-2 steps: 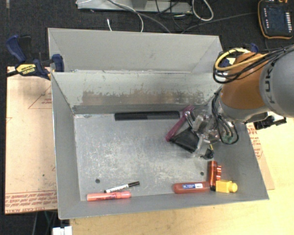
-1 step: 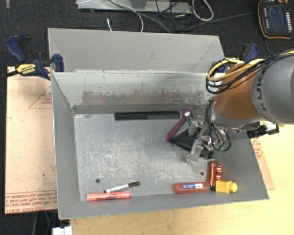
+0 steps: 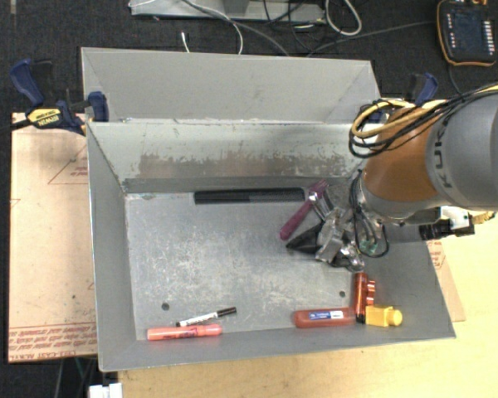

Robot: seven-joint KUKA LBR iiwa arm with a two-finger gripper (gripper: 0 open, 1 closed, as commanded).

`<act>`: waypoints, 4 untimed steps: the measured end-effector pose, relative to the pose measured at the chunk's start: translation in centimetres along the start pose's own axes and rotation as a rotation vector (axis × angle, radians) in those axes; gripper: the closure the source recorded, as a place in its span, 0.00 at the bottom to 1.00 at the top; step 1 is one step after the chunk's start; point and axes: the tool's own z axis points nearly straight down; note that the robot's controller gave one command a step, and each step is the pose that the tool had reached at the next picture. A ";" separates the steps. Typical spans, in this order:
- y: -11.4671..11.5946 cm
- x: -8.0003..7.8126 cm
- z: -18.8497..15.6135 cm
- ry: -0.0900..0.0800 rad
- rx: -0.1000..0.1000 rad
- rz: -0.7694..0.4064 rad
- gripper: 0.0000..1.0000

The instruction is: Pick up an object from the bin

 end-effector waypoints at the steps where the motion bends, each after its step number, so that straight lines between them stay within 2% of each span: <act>1: 0.0 0.0 0.0 0.001 0.000 0.020 1.00; 2: -0.1 0.3 -1.2 0.011 0.002 0.026 1.00; 3: 0.0 0.1 -4.7 0.003 0.000 0.024 1.00; 4: 0.0 0.0 -6.7 0.001 -0.001 0.022 1.00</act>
Offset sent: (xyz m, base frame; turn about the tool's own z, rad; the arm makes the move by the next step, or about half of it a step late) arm -0.0003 0.0000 0.1112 0.0145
